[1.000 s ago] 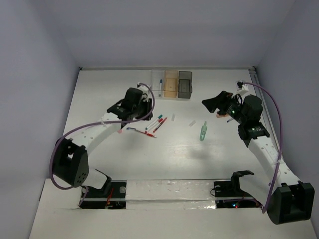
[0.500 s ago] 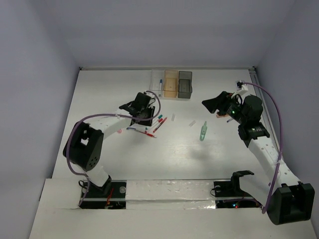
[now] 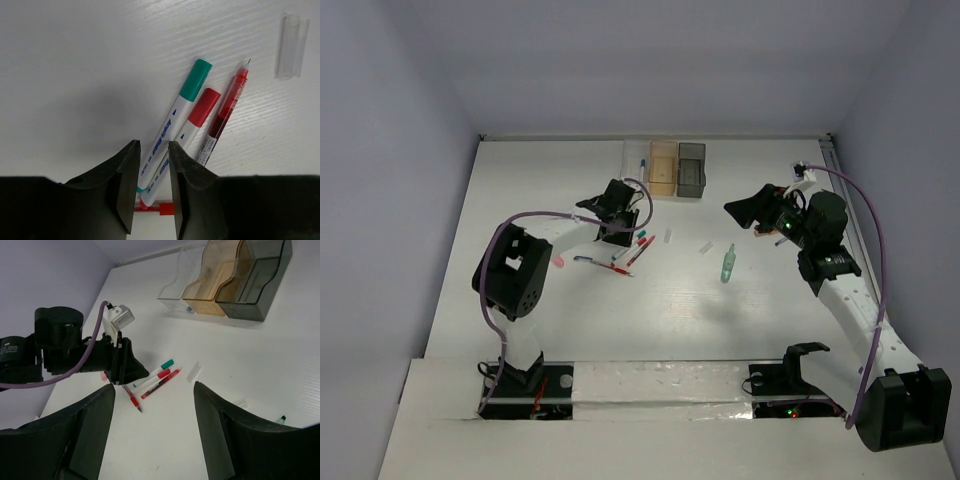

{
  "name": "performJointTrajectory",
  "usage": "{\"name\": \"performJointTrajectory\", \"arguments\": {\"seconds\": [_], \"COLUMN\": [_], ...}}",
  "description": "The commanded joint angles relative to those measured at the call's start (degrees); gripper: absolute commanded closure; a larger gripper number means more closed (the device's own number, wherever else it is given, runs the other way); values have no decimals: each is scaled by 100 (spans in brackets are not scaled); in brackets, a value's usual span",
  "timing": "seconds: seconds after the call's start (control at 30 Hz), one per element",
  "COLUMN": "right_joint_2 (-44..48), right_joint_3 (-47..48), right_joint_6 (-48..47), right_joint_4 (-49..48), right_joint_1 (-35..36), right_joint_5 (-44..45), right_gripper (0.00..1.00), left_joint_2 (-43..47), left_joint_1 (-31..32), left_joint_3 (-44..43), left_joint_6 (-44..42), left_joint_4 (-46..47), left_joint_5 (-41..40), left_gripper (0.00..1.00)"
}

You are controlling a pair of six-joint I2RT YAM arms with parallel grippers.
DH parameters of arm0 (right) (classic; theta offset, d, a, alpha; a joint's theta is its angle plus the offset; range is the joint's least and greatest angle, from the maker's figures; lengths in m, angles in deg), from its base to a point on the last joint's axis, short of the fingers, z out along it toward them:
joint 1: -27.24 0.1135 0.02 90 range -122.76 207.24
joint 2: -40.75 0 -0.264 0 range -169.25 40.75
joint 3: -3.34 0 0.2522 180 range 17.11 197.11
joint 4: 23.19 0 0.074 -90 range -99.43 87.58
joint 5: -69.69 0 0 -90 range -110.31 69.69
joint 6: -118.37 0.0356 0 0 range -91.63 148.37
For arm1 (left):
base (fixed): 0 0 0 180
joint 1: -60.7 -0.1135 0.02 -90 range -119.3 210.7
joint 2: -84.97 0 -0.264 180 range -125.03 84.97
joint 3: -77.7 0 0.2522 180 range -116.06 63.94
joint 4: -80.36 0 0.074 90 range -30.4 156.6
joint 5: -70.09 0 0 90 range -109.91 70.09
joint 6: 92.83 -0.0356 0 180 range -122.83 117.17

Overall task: Sort the stationery into containers
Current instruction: Pick up the pen from the center of the board.

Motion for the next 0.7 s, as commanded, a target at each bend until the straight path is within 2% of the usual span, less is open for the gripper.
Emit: {"name": "performJointTrajectory", "arguments": {"seconds": [0.0, 0.17, 0.5, 0.63, 0.67], "right_joint_2": [42, 51, 59, 77, 77], "right_joint_3": [-19, -10, -19, -19, -19], "right_joint_6": [32, 32, 24, 24, 24], "right_joint_4": [-351, -352, -351, -343, -351], "right_joint_1": [53, 53, 53, 53, 53], "right_joint_5": [-157, -157, -166, -166, -157], "right_gripper": [30, 30, 23, 22, 22], "left_joint_2": [-72, -203, -423, -599, -651], "left_joint_1": [16, 69, 69, 69, 69], "left_joint_3": [-237, -237, -324, -439, -482], "left_joint_6": [-132, -150, -132, -115, -106], "left_joint_4": [-52, -52, -34, 44, 62], "left_joint_5": [-131, -69, -139, -324, -376], "left_gripper": [74, 74, 76, 83, 88]}}
